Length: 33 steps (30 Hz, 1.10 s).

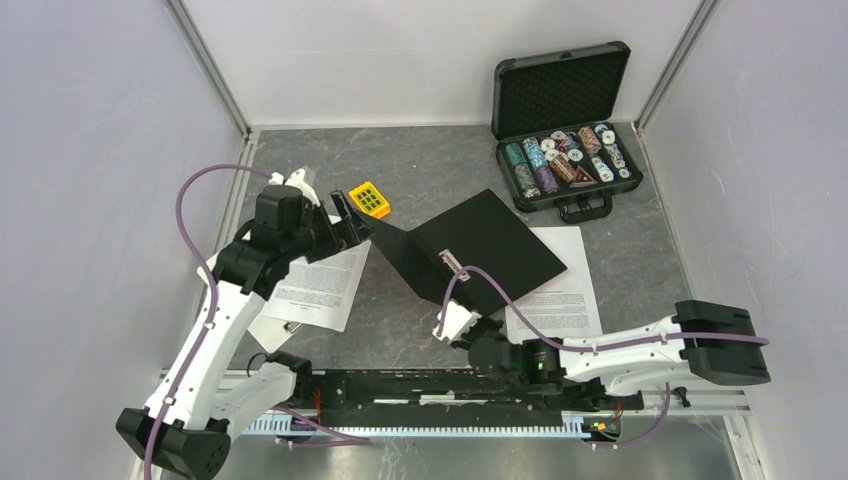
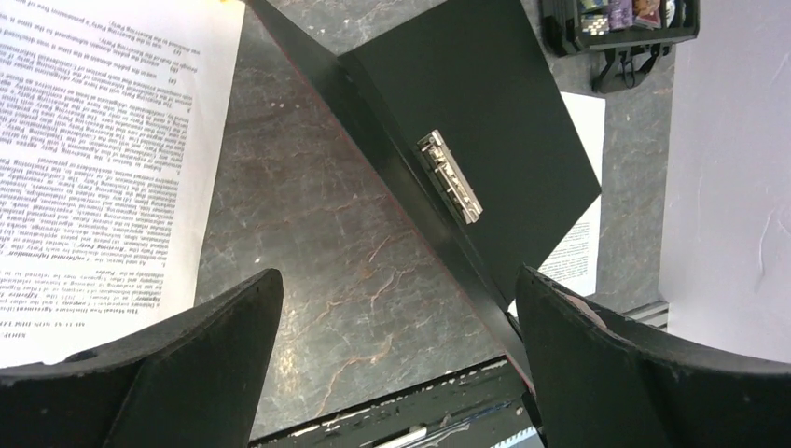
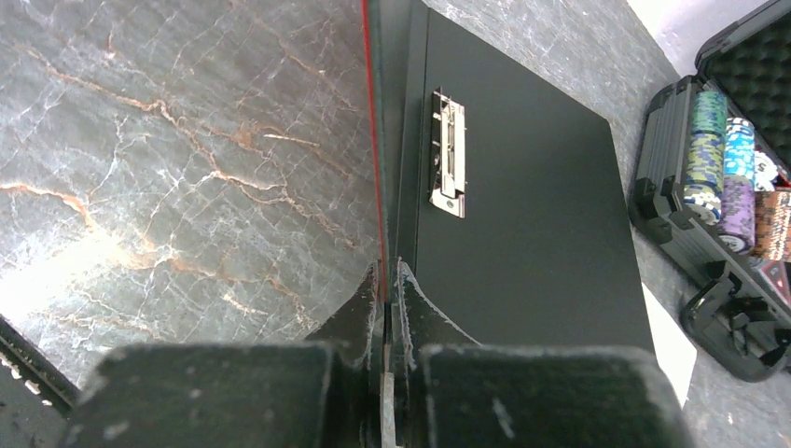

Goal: Put the files into the folder

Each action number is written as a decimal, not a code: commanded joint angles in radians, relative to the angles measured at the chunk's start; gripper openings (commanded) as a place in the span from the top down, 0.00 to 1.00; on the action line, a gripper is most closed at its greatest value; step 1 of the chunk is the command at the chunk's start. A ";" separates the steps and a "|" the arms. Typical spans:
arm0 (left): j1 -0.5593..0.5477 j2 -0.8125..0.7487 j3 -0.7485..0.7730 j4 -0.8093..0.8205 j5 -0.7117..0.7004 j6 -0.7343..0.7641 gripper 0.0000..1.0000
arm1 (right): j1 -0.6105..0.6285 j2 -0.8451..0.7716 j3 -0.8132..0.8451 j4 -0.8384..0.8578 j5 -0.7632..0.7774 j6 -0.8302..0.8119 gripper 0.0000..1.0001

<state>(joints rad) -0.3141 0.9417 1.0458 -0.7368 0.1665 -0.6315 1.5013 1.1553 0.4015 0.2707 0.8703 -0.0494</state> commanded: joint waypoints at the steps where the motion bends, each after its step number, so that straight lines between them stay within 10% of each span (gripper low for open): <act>1: 0.007 -0.057 -0.025 -0.046 -0.025 -0.040 0.00 | 0.067 0.061 0.075 -0.050 0.140 0.041 1.00; 28: 0.007 -0.061 -0.220 0.125 0.099 -0.164 0.14 | 0.115 0.188 0.150 -0.012 0.029 0.068 0.70; 33: 0.008 -0.056 -0.231 0.139 0.112 -0.165 0.25 | 0.117 0.132 0.138 0.011 -0.088 0.085 0.52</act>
<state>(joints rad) -0.3096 0.8845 0.8230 -0.6502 0.2451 -0.7609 1.6104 1.3376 0.5114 0.2379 0.8688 0.0204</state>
